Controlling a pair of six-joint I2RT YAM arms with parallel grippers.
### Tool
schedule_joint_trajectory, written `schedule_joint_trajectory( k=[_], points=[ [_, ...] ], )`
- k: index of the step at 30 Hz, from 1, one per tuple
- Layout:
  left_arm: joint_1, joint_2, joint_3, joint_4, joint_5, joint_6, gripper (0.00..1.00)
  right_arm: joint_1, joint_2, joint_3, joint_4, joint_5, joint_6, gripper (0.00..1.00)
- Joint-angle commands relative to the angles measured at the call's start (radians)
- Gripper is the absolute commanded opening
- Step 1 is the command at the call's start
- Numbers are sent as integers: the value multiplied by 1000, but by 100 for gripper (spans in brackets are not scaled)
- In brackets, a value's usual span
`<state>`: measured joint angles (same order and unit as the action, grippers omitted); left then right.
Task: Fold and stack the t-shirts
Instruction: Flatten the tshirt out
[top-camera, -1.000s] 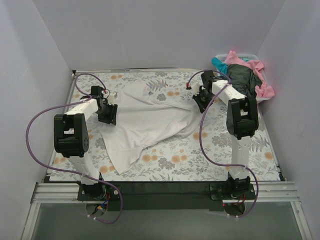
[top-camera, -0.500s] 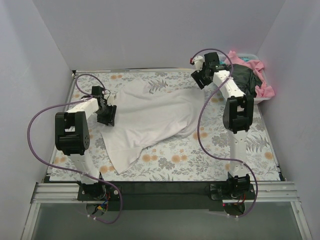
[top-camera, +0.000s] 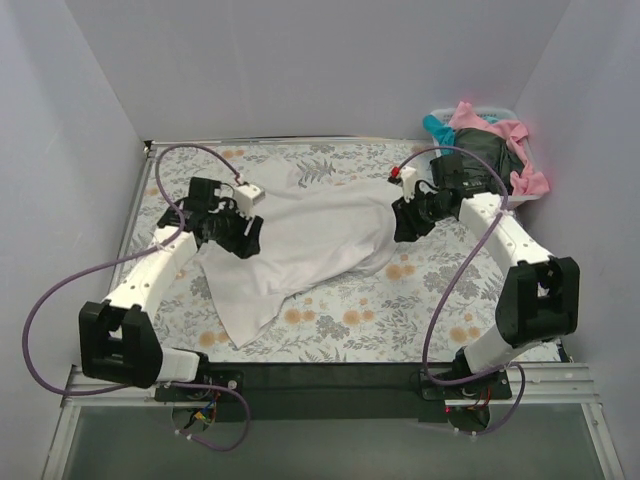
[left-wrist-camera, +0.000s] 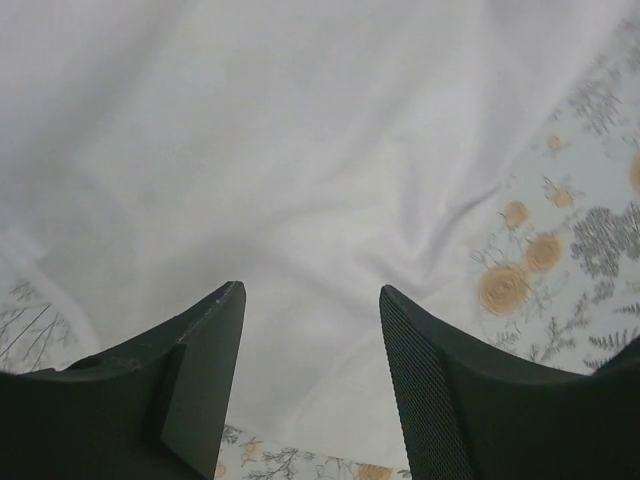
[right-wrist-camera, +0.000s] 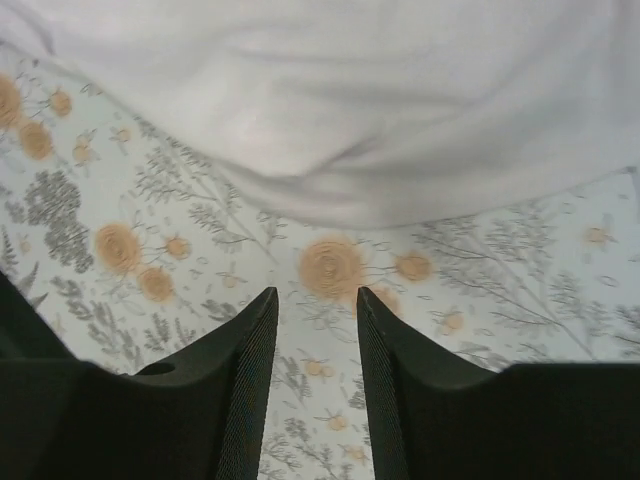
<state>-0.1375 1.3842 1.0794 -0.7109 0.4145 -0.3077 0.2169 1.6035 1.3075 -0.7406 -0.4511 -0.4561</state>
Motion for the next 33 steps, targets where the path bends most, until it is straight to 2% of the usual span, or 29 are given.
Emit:
schedule_joint_trajectory(
  k=[1, 4, 5, 8, 13, 19, 22, 23, 24, 26, 28, 30, 33],
  points=[
    [-146, -68, -84, 23, -2, 99, 53, 54, -2, -138, 61, -138, 52, 37],
    [-256, -73, -136, 77, -34, 99, 54, 78, 38, -181, 130, -147, 138, 36],
    [-272, -73, -163, 109, -39, 94, 54, 78, 62, -192, 148, -150, 164, 43],
    [-338, -77, -203, 163, -54, 88, 54, 82, 102, -208, 225, -132, 264, 54],
    [-465, -89, -326, 255, -127, 73, 55, 114, 128, -244, 313, -72, 323, 57],
    [-531, -64, -400, 347, -224, 47, 55, 147, 197, -219, 342, -58, 356, 61],
    [-551, -34, -414, 389, -284, 24, 52, 148, 265, -186, 349, 8, 375, 52],
    [-551, -12, -411, 384, -299, 18, 48, 147, 295, -177, 345, 46, 375, 35],
    [-551, -4, -403, 370, -312, 12, 33, 145, 305, -166, 336, 64, 370, 23],
    [-545, -11, -375, 294, -303, 2, 20, 125, 297, -152, 293, 80, 353, 2],
    [-518, -78, -359, 225, -196, 9, 11, 93, 265, -151, 229, 71, 309, 1],
    [-482, -166, -325, 118, -88, 16, 7, 72, 201, -152, 169, 57, 236, 1],
    [-363, -212, -270, -37, 50, 63, 0, 27, 100, -151, 45, 75, 104, 1]
  ],
)
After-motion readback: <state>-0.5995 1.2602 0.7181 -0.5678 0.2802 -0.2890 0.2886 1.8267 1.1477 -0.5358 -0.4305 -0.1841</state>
